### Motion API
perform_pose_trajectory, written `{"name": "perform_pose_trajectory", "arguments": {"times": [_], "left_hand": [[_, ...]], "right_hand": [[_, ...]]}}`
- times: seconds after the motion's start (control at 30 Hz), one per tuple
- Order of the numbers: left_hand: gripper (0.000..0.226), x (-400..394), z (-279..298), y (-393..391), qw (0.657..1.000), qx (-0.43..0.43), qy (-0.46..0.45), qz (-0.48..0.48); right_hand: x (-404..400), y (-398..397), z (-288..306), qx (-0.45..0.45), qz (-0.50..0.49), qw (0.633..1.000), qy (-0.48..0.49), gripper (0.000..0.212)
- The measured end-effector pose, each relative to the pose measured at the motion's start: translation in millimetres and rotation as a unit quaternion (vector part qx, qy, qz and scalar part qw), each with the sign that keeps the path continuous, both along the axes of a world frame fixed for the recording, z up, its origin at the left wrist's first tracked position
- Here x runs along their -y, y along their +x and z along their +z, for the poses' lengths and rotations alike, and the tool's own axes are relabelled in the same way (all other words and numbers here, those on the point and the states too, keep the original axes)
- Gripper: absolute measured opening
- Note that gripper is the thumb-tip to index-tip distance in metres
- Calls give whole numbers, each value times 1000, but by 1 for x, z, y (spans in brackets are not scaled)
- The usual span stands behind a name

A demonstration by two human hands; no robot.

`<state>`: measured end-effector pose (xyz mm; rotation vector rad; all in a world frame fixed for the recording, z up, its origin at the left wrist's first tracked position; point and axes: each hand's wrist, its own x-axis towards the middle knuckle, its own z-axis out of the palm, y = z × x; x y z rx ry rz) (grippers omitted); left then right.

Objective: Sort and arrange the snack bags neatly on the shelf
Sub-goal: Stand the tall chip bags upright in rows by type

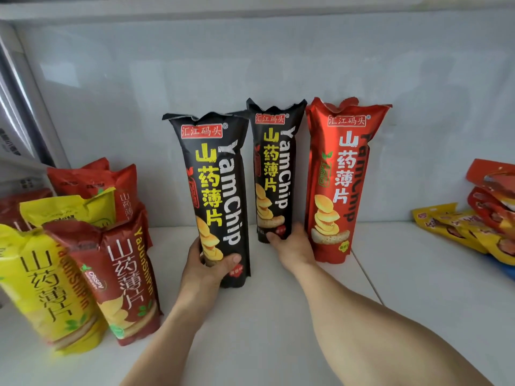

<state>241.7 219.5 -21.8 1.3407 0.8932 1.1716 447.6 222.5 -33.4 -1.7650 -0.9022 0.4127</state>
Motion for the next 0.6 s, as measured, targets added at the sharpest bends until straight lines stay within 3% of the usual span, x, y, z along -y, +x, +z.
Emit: {"name": "perform_pose_trajectory", "arguments": {"times": [0.1, 0.17, 0.23, 0.33, 0.47, 0.6], "left_hand": [[73, -4, 2, 9, 1000, -13, 5, -2], [72, -6, 3, 17, 1000, -21, 7, -6], [72, -8, 6, 26, 1000, -23, 11, -12], [72, -12, 9, 42, 999, -29, 17, -23], [70, -17, 12, 60, 998, -24, 14, -58], [65, -26, 8, 64, 996, 3, -8, -91]], "right_hand": [[23, -13, 6, 144, -36, 987, -58, 33], [38, -21, 10, 255, -52, 964, -51, 25], [50, -24, 13, 304, -59, 951, -2, 24], [61, -21, 16, 253, -19, 966, 44, 29], [69, -15, 11, 129, 37, 991, 25, 47], [67, -10, 7, 107, 35, 993, 17, 55]]}}
